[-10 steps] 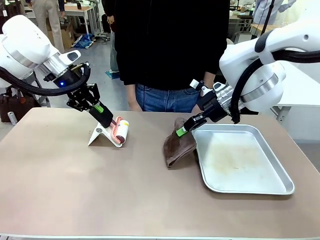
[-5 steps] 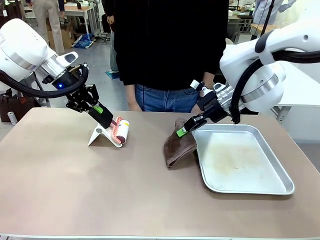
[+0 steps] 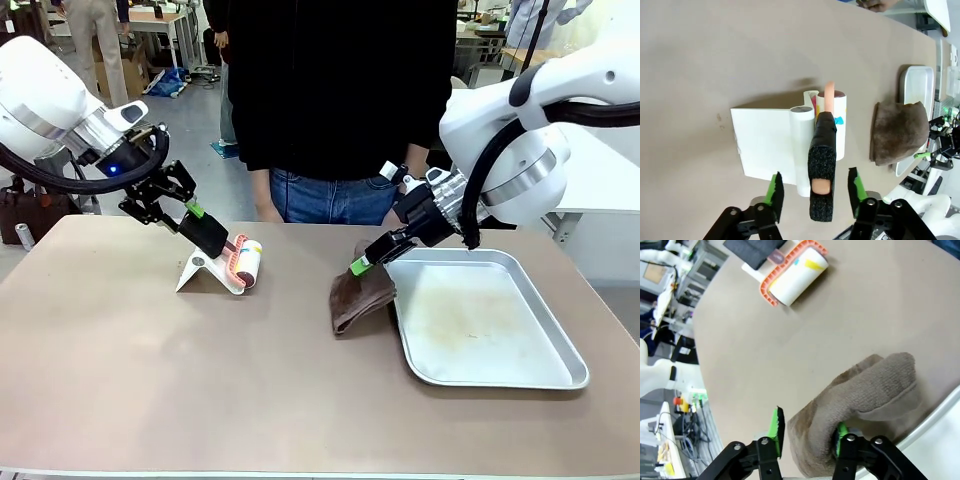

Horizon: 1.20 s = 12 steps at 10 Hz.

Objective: Clean the surface of the table.
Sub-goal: Return the Lint Roller and towel to their original positions.

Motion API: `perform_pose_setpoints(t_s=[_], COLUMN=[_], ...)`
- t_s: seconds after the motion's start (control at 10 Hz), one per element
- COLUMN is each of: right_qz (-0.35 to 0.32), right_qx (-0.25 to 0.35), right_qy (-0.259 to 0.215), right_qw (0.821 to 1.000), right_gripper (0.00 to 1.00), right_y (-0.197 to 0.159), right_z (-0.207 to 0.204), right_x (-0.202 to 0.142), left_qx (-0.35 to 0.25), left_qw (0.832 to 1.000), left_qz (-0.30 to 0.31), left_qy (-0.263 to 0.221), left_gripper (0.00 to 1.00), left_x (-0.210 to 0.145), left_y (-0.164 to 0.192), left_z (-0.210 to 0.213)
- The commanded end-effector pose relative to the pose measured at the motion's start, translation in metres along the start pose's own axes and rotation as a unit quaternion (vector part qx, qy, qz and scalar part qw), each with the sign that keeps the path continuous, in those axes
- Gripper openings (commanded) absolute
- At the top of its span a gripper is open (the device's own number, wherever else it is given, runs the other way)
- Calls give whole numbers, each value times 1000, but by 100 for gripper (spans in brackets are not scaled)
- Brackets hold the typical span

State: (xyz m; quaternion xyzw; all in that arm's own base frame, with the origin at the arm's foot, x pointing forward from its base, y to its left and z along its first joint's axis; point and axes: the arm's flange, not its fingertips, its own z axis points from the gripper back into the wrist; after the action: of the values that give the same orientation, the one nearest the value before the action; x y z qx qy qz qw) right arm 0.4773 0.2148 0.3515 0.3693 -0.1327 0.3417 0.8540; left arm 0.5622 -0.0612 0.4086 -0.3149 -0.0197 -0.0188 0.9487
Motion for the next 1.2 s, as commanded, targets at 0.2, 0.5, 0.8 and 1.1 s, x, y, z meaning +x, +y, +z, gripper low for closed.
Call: perform_pose_setpoints(t_s=[0.2, 0.5, 0.8, 1.1], right_qz=[-11, -4, 51, 129], right_qx=[-22, -40, -112, -250], right_qy=[16, 17, 54, 138], right_qw=[1000, 999, 991, 950], right_gripper=[100, 100, 100, 100], right_y=[-2, -1, 25, 71], right_z=[-6, -8, -2, 12], right_x=[8, 7, 14, 27], left_qx=[-6, -12, -1, 7], left_qw=[999, 998, 999, 998], left_qz=[-19, -27, -38, -50], left_qy=[-33, -52, -36, -27], left_gripper=[100, 100, 100, 100], left_x=[-8, -15, -21, -30], left_y=[-5, -8, -13, -17], left_z=[18, 33, 45, 52])
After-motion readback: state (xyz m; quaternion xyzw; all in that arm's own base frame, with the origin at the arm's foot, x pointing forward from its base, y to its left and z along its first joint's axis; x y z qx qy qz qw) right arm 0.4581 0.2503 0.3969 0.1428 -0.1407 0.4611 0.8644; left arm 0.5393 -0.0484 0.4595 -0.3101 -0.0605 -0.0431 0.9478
